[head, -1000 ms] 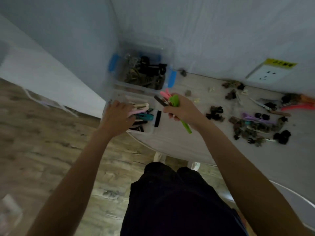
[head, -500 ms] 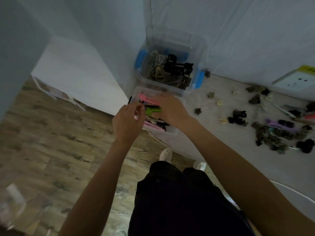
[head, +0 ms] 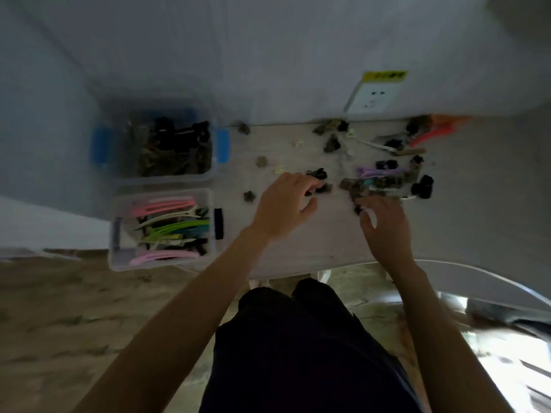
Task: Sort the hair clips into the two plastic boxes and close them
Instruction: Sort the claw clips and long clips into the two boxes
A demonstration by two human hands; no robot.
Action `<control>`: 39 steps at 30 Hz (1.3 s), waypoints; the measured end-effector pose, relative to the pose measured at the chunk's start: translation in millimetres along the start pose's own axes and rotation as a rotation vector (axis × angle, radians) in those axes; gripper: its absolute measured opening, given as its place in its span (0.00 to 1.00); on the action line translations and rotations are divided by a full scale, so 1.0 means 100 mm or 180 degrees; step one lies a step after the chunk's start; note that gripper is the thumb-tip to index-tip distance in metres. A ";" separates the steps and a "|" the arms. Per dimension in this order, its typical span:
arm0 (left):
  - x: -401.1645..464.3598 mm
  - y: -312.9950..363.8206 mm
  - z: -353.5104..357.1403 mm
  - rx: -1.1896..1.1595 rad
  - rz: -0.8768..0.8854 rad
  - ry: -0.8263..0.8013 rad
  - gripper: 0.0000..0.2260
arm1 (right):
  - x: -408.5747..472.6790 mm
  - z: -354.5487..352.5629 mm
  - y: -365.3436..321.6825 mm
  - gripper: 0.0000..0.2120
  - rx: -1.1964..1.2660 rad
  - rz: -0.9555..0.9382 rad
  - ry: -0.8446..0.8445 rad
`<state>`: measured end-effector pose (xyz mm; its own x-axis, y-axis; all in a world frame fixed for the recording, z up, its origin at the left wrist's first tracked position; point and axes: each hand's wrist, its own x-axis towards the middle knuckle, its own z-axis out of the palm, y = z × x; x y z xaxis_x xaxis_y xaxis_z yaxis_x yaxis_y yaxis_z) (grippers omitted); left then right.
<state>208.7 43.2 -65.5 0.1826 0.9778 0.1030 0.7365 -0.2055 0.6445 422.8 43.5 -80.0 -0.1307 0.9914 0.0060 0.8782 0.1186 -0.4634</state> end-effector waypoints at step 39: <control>1.01 0.45 1.13 0.0772 -0.1312 -0.0664 0.13 | 1.42 -0.26 1.11 0.09 -0.0840 -0.1244 -0.0890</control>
<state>333.7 127.8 -111.8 -0.0466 0.9554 -0.2915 0.8998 0.1669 0.4032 513.4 199.4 -107.2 -0.5562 0.8224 -0.1193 0.8206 0.5208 -0.2354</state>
